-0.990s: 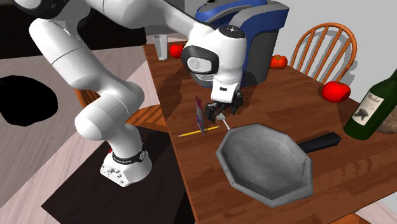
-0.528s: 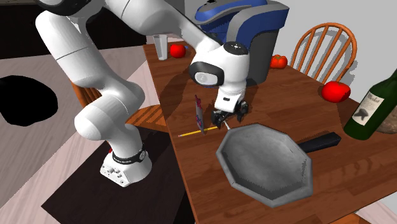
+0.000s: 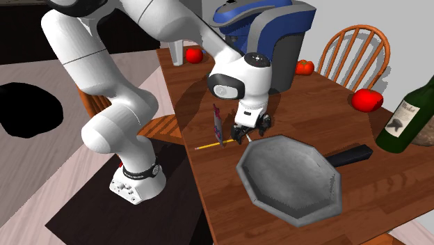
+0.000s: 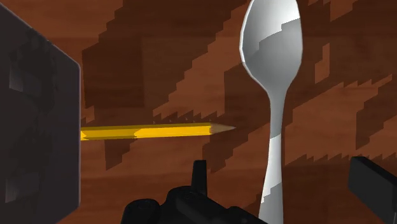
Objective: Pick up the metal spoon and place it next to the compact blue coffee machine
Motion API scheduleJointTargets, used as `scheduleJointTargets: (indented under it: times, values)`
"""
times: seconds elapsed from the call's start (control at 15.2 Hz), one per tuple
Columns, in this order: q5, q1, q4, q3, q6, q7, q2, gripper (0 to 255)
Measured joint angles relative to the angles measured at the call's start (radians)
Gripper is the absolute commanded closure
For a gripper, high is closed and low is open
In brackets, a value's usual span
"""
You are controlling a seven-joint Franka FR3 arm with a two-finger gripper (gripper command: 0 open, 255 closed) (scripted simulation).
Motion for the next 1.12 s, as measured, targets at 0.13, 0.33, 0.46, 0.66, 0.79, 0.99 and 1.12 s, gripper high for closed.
scheduleJointTargets:
  times: [0.13, 0.33, 0.46, 0.66, 0.79, 0.99, 1.12]
  values:
    - [0.0, 0.0, 0.0, 0.0, 0.0, 0.0, 0.0, 0]
    - [-0.001, 0.0, 0.0, -0.001, -0.003, 0.0, -0.002, 255]
    - [-0.002, -0.001, 0.0, -0.002, -0.004, 0.001, -0.004, 255]
    - [-0.002, -0.001, 0.0, -0.002, -0.005, 0.001, -0.004, 255]
    - [-0.003, -0.002, 0.001, -0.002, -0.005, 0.001, -0.002, 255]
    - [-0.003, 0.0, 0.006, -0.006, -0.024, 0.003, -0.017, 255]
    - [-0.007, -0.001, 0.016, -0.012, -0.051, 0.006, -0.035, 255]
